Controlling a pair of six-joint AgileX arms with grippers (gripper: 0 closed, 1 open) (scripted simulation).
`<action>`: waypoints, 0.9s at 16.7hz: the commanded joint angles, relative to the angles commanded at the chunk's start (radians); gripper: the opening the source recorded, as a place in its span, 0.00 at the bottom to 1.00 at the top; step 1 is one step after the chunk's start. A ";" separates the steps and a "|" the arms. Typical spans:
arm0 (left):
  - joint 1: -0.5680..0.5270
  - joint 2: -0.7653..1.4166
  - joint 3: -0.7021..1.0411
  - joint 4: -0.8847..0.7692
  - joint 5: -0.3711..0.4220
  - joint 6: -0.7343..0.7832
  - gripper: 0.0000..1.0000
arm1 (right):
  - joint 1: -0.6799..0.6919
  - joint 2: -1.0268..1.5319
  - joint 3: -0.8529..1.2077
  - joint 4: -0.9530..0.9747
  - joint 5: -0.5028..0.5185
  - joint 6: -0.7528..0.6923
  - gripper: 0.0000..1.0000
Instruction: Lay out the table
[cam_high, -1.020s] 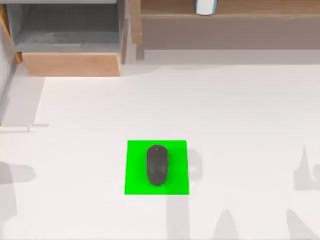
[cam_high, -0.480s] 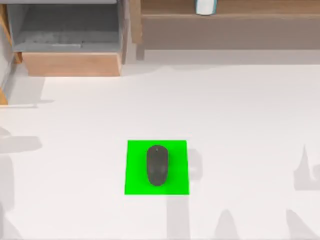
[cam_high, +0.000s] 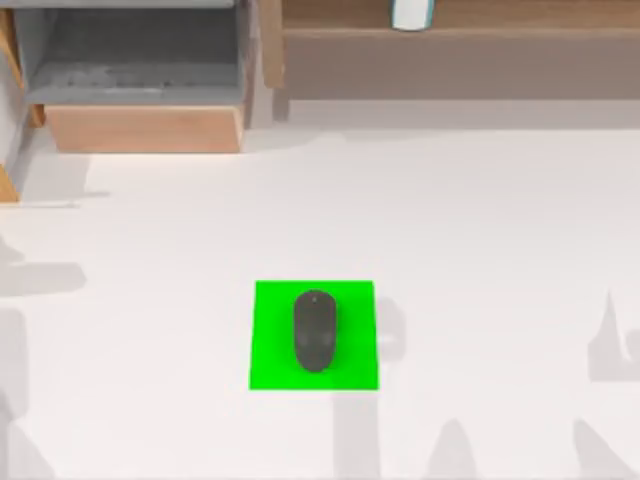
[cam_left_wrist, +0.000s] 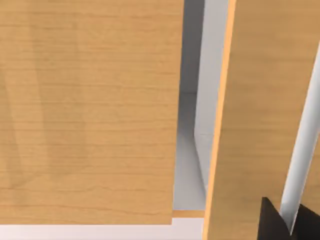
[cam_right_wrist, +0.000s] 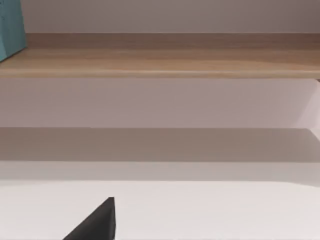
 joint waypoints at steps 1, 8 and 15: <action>-0.009 -0.012 -0.029 0.015 0.008 -0.002 0.00 | 0.000 0.000 0.000 0.000 0.000 0.000 1.00; -0.066 -0.106 -0.233 0.128 0.074 0.002 0.00 | 0.000 0.000 0.000 0.000 0.000 0.000 1.00; -0.071 -0.123 -0.267 0.149 0.076 0.002 0.00 | 0.000 0.000 0.000 0.000 0.000 0.000 1.00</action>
